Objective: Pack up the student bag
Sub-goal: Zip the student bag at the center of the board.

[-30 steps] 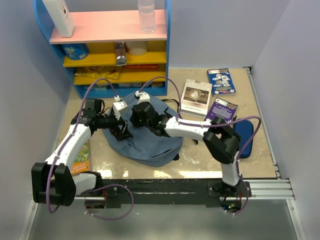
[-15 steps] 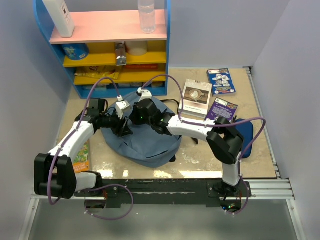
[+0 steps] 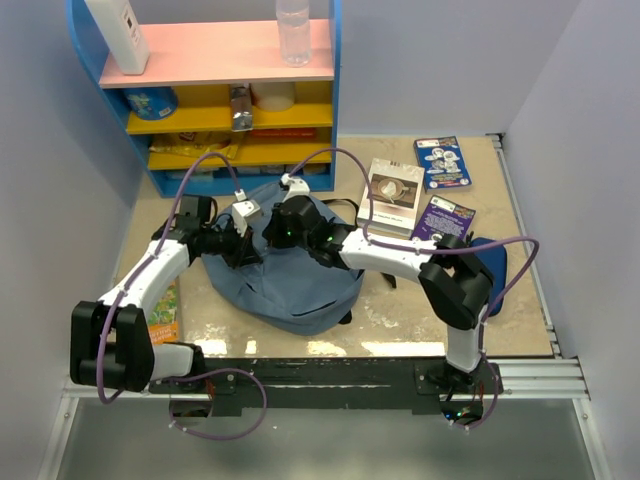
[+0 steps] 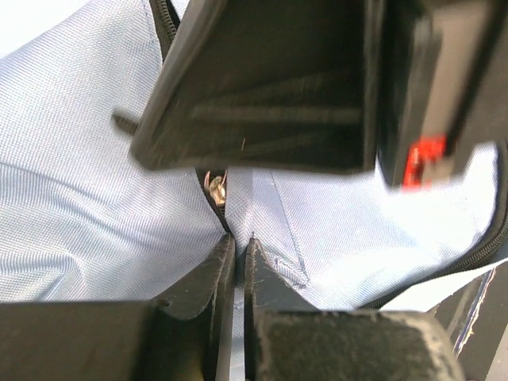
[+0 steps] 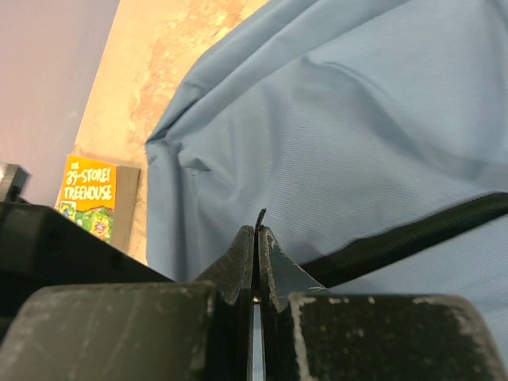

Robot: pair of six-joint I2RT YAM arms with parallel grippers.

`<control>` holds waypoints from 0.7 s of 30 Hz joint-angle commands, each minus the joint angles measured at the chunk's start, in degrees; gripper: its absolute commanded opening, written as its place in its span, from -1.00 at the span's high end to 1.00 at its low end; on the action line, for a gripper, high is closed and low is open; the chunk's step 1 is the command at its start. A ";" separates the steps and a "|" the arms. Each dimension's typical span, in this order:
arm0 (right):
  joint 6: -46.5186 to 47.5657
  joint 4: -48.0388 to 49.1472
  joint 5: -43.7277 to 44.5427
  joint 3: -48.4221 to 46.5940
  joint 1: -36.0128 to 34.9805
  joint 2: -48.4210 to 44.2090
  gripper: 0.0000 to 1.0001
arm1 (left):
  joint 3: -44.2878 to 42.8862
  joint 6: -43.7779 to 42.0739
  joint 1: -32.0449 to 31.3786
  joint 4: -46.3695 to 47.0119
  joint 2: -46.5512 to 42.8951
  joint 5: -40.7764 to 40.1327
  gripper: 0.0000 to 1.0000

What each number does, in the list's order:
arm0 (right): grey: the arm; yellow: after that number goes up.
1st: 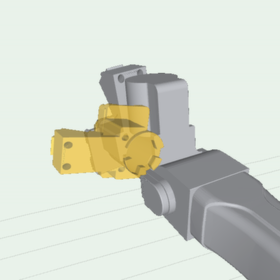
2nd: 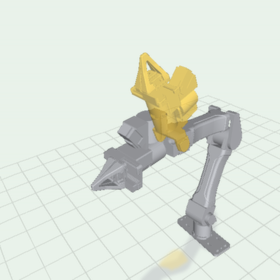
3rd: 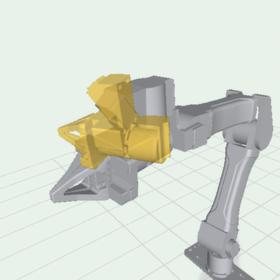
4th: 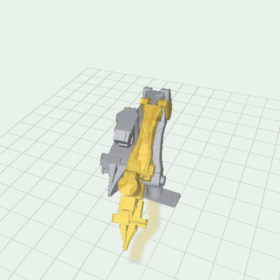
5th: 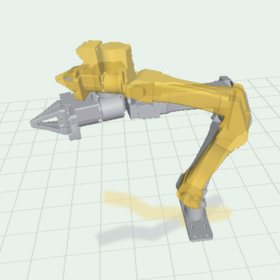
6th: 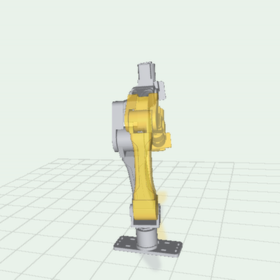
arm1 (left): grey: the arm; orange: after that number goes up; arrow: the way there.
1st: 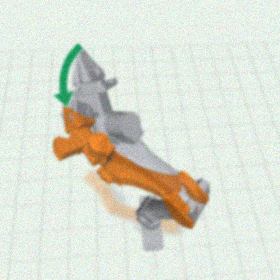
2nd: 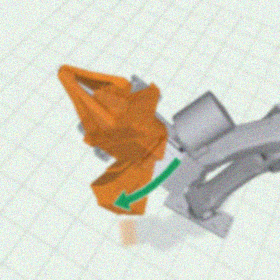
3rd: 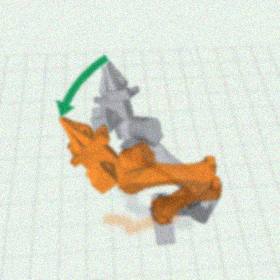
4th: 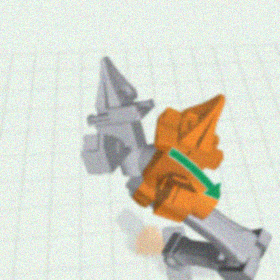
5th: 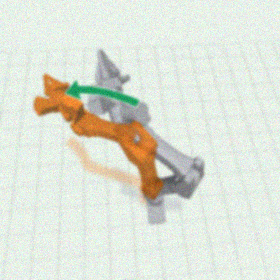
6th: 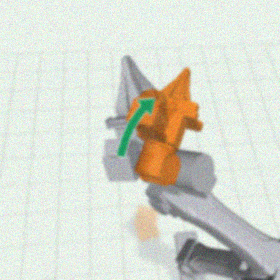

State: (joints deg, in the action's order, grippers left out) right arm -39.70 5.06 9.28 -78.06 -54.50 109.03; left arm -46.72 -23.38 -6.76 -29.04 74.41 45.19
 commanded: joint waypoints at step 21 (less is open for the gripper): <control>9.64 -1.10 11.19 -2.71 12.93 3.99 1.00 | -9.97 -13.97 -0.18 -20.35 -3.04 4.91 1.00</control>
State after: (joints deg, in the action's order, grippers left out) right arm -33.01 4.29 13.52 -77.71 -43.81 112.16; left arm -53.23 -31.77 -6.87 -41.89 72.34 44.75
